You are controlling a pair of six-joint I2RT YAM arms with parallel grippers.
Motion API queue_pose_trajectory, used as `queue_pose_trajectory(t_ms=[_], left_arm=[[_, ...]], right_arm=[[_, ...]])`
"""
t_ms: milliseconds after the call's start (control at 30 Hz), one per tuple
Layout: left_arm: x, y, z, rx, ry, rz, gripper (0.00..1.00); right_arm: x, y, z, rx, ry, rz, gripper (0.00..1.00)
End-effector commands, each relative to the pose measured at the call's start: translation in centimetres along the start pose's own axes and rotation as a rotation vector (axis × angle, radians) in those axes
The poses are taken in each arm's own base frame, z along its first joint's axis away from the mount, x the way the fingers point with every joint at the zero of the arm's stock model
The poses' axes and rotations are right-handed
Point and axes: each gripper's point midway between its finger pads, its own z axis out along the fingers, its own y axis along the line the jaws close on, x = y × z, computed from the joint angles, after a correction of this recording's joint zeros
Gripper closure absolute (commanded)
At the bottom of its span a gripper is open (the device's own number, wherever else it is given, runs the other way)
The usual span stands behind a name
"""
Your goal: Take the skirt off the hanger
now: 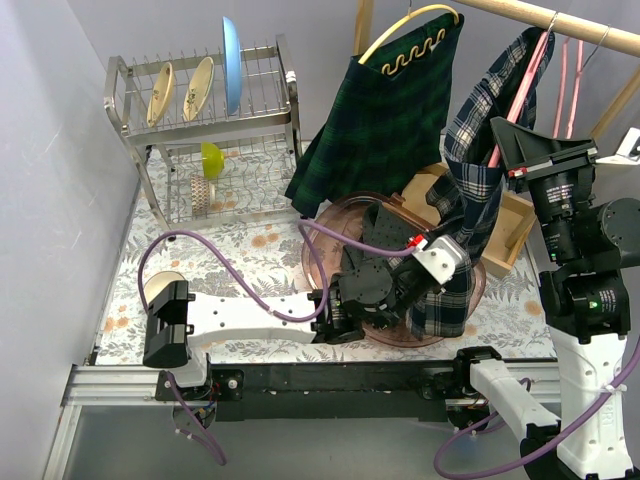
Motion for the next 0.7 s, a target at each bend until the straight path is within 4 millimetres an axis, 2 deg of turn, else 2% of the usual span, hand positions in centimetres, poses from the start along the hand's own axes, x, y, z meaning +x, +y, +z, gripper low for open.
queue_pose_trajectory(t_ms=[0, 33, 67, 133, 167, 233, 267, 300, 333, 400, 433, 500, 533, 667], left_arm=[[-3.1, 0.9, -1.6, -0.007, -0.028, -0.024, 1.0], [-4.6, 1.7, -2.4, -0.014, -0.053, -0.039, 1.0], [-4.2, 1.5, -3.0, -0.008, -0.05, -0.035, 1.0], [-4.8, 2.4, -4.0, -0.027, -0.057, -0.044, 1.0], [-6.0, 3.2, -4.8, -0.037, -0.075, -0.053, 1.0], [-6.0, 4.4, -5.9, -0.069, -0.068, -0.048, 1.0], [-7.4, 5.5, -6.7, -0.09, -0.096, -0.065, 1.0], [-6.7, 6.0, -7.3, -0.101, -0.085, -0.045, 1.0], [-6.8, 6.7, -7.8, -0.125, -0.085, -0.045, 1.0], [-8.1, 8.3, -9.1, -0.153, -0.116, -0.061, 1.0], [-7.6, 8.7, -9.7, -0.165, -0.107, -0.057, 1.0], [-8.6, 10.0, -10.8, -0.188, -0.129, -0.069, 1.0], [-8.1, 10.3, -11.2, -0.198, -0.119, -0.051, 1.0], [-8.0, 12.1, -12.7, -0.26, -0.127, -0.05, 1.0]], right_arm=[[-5.0, 8.5, -1.8, -0.279, -0.196, -0.061, 0.99], [-5.3, 8.8, -1.7, -0.282, -0.206, -0.06, 0.99], [-5.4, 8.9, -1.6, -0.282, -0.207, -0.048, 0.99], [-5.6, 9.3, -1.0, -0.289, -0.21, -0.034, 0.99], [-5.7, 9.6, -0.7, -0.297, -0.207, -0.02, 0.99], [-5.7, 9.8, 0.1, -0.3, -0.2, -0.002, 0.99], [-6.1, 10.8, 0.0, -0.322, -0.206, 0.008, 0.99], [-6.3, 10.9, 0.4, -0.323, -0.209, 0.027, 0.99], [-6.6, 11.4, 0.3, -0.335, -0.219, 0.038, 0.99], [-7.1, 12.6, 0.2, -0.363, -0.225, 0.07, 0.99], [-7.3, 13.0, 0.0, -0.375, -0.228, 0.079, 0.99], [-7.8, 13.6, -0.2, -0.387, -0.237, 0.1, 0.99], [-7.8, 13.9, -0.4, -0.396, -0.231, 0.129, 0.99], [-7.8, 14.6, -0.8, -0.424, -0.216, 0.189, 0.99]])
